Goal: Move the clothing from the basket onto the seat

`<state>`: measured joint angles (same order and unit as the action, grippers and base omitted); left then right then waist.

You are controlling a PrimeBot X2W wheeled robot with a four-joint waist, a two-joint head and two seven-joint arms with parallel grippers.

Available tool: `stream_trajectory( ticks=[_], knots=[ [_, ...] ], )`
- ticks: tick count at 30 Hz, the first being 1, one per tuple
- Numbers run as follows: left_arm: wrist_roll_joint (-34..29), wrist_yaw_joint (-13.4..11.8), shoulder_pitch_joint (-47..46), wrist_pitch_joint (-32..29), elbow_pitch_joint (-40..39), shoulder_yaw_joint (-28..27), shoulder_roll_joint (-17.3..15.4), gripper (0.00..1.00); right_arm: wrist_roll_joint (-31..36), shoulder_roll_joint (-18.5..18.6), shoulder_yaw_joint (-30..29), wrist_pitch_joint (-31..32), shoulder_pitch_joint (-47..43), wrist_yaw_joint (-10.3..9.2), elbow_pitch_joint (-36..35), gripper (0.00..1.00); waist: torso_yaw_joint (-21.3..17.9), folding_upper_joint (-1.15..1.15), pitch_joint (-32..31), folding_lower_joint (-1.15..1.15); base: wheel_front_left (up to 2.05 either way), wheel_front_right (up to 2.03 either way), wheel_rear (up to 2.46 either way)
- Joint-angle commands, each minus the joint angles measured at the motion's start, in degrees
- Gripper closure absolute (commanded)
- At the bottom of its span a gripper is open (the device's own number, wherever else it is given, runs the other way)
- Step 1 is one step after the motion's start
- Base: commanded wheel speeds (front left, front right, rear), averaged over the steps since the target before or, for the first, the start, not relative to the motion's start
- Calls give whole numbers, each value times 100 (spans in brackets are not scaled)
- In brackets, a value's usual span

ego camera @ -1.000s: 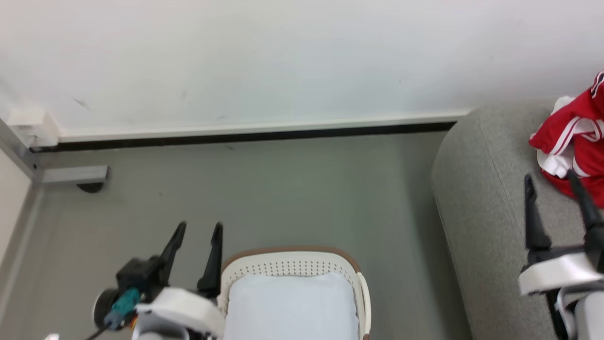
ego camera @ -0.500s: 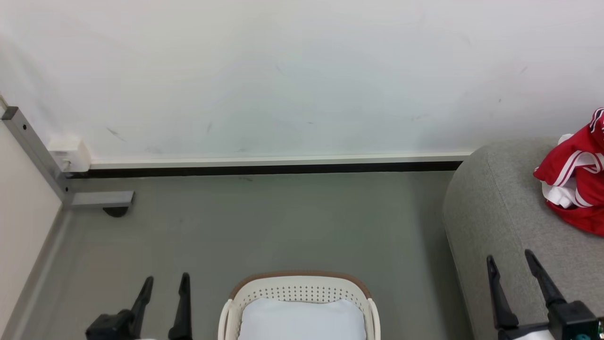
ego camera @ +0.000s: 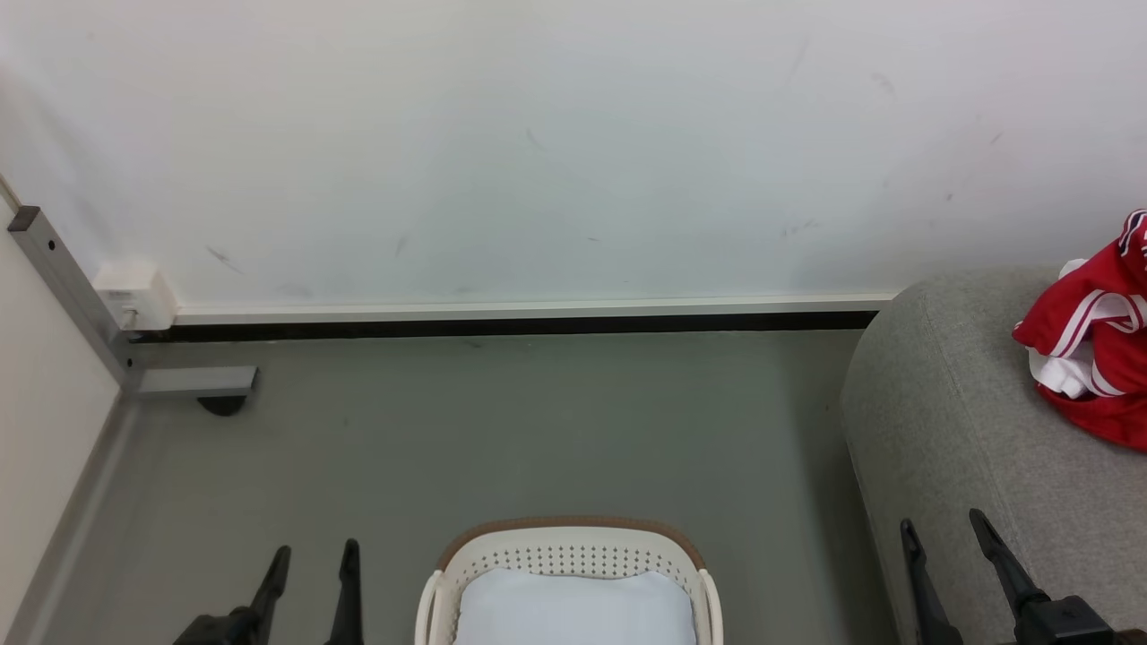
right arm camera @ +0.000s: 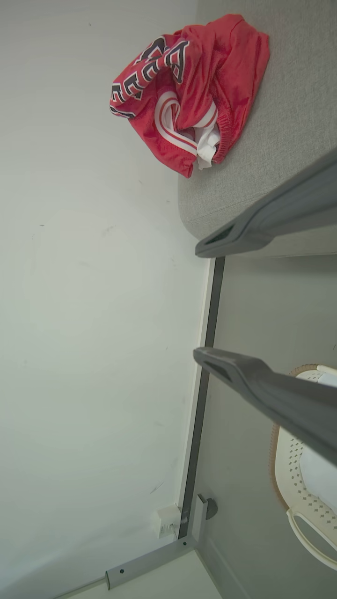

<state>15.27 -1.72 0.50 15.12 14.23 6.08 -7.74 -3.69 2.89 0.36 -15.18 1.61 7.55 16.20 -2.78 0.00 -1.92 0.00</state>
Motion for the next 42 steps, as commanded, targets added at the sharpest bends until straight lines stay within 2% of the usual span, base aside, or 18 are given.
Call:
stream_trajectory(
  ticks=[1,18,19,22,42],
  knots=[
    [-79,34,33,3,24,-45,34,0,-74,4,14,7,-78,-14,17,0,4,0,1,0,0,0,0],
    [-432,371,-1,4,197,-377,286,0,-130,3,-42,7,-46,-13,92,0,-15,0,10,0,0,0,0],
    [-404,379,-4,0,192,-370,303,100,-113,-1,-34,0,-2,0,72,100,-14,0,11,0,0,0,0],
    [-372,380,6,-20,311,-375,337,100,-155,-12,-43,16,-34,1,178,100,-14,0,12,0,0,0,0],
    [1716,522,-183,-578,218,-611,374,100,-2411,-5,-212,573,107,-1,60,100,33,0,44,0,0,0,0]
  ],
)
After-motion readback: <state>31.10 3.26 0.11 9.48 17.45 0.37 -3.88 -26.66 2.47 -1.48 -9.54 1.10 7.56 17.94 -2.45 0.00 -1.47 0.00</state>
